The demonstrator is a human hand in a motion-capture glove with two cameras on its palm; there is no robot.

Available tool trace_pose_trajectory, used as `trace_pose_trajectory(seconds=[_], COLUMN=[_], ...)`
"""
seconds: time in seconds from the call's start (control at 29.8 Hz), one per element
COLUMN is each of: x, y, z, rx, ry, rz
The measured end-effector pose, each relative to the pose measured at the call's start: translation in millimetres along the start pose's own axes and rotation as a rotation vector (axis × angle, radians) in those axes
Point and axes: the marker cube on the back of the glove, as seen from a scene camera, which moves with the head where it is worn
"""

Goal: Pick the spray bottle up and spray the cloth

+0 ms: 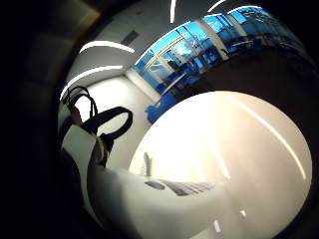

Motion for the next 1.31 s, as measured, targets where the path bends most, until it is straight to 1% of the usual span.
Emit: trace_pose_trajectory(seconds=[0.27,0.4,0.57,0.74,0.94,1.14,1.31], x=[29,45,60,60,38,4,-25], y=[19,32,44,46,33,29,32], z=[10,23,23,17,8,15,14], rx=[-0.002,-0.042,-0.087,-0.142,-0.193,-0.281,-0.304], ry=[0.026,0.019,0.057,0.171,0.387,0.515,0.601], rz=[0.029,0.034,-0.032,-0.203,-0.531,-0.806,-1.005])
